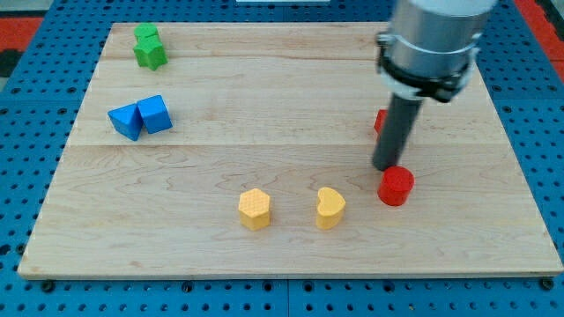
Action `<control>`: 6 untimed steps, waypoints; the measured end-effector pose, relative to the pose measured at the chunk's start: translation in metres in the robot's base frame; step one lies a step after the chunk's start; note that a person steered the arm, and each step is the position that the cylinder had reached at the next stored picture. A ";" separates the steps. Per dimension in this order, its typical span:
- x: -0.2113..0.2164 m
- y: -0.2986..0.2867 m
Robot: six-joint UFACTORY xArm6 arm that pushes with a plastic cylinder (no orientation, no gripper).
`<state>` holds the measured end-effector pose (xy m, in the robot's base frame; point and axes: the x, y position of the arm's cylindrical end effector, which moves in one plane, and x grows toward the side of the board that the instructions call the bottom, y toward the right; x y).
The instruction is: Place the red circle at the right side of heart
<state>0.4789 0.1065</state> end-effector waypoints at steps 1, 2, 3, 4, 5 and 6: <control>0.014 -0.005; 0.015 0.035; 0.014 0.046; 0.040 0.057; 0.023 0.066; -0.023 0.101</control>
